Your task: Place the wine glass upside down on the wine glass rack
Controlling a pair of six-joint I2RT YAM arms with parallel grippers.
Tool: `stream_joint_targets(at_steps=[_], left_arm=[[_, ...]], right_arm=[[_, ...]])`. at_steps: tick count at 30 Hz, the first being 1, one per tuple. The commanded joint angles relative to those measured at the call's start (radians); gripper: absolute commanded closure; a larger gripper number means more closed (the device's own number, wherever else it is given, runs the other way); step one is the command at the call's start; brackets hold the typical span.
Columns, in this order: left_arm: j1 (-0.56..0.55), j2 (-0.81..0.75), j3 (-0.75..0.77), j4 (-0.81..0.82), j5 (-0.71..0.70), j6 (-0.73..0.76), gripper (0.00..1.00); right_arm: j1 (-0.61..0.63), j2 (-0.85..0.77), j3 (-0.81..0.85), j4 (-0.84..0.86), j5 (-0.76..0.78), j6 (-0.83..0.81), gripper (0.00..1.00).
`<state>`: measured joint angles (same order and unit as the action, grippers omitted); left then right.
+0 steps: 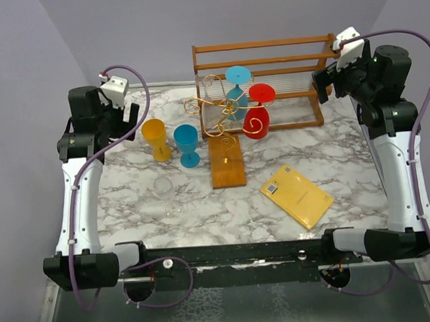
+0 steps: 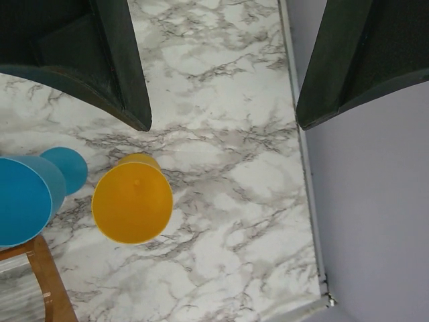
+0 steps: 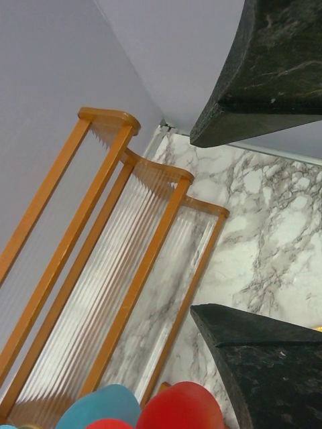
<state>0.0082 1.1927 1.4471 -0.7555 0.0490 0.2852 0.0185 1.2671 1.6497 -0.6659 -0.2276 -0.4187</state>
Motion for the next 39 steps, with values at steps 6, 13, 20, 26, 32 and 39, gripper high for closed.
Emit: stream_joint_targets(at_steps=[6, 13, 20, 26, 32, 39], left_arm=[[0.077, 0.147, 0.014, 0.057, 0.255, -0.124, 0.07], [0.078, 0.313, 0.097, 0.059, 0.266, -0.117, 0.11], [0.077, 0.431, 0.138, 0.054, 0.293, -0.109, 0.28], [0.068, 0.486, 0.153, 0.049, 0.305, -0.090, 0.43], [0.041, 0.547, 0.164, 0.035, 0.303, -0.075, 0.55], [0.019, 0.589, 0.175, 0.031, 0.275, -0.066, 0.72]], right_arm=[[0.003, 0.030, 0.036, -0.027, -0.060, 0.045, 0.00], [0.003, 0.035, 0.015, -0.024, -0.058, 0.045, 0.00], [0.003, 0.052, 0.031, -0.022, -0.037, 0.044, 0.00], [0.004, 0.079, 0.051, -0.027, -0.039, 0.043, 0.01], [0.003, 0.088, 0.056, -0.029, -0.032, 0.037, 0.01], [0.005, 0.105, 0.059, -0.030, -0.044, 0.042, 0.01]])
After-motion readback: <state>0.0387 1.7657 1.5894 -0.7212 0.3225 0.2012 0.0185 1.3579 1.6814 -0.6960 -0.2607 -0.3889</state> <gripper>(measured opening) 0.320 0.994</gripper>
